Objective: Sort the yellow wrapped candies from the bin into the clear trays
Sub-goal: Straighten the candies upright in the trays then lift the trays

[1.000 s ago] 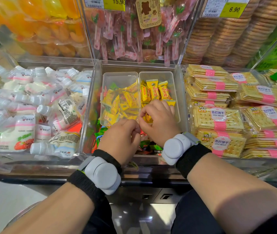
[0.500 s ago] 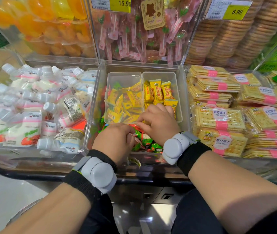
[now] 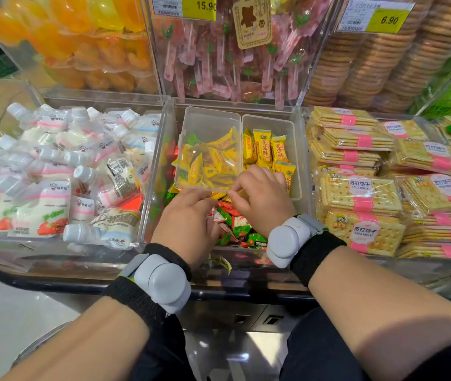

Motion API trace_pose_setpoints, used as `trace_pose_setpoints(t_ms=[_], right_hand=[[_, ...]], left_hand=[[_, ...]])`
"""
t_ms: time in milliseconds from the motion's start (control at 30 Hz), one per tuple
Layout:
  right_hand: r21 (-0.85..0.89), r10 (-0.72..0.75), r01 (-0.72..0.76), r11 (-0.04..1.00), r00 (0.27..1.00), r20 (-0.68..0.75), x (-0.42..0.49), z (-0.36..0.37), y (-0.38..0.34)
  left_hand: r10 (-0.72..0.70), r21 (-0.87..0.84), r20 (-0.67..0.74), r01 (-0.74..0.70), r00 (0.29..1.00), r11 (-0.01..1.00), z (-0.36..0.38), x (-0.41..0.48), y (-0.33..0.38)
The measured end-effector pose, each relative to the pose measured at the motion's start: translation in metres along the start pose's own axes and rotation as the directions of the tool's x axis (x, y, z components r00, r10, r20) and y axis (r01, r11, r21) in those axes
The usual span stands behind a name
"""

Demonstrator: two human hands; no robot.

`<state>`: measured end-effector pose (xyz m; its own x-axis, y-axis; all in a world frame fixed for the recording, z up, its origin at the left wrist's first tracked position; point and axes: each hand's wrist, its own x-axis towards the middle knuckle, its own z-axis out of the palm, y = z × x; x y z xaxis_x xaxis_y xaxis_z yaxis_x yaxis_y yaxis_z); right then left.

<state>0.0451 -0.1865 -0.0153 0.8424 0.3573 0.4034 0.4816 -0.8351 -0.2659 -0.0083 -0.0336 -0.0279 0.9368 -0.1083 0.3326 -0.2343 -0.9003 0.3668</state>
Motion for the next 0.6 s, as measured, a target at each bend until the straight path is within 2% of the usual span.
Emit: trace_pose_setpoints(t_ms=[100, 267, 467, 600], right_hand=[[0.020, 0.022, -0.022, 1.000, 1.000, -0.022, 0.0004, 0.0008, -0.0012], [0.023, 0.033, -0.033, 0.999, 0.999, -0.029, 0.0001, 0.0012, -0.0014], [0.026, 0.041, -0.041, 0.999, 0.999, -0.018, 0.0009, 0.0002, -0.0001], [0.033, 0.043, -0.042, 0.999, 0.999, -0.015, 0.0006, -0.0003, 0.0007]], left_hand=[[-0.017, 0.086, 0.093, 0.009, 0.996, 0.996, 0.0002, 0.0040, -0.0006], [-0.188, 0.180, 0.279, 0.141, 0.942, 0.973, 0.0056, 0.0104, -0.0005], [-0.251, 0.217, 0.339, 0.184, 0.907, 0.959, 0.0038, 0.0088, 0.0026], [-0.232, 0.167, 0.352, 0.183, 0.907, 0.969, 0.0001, 0.0075, 0.0054]])
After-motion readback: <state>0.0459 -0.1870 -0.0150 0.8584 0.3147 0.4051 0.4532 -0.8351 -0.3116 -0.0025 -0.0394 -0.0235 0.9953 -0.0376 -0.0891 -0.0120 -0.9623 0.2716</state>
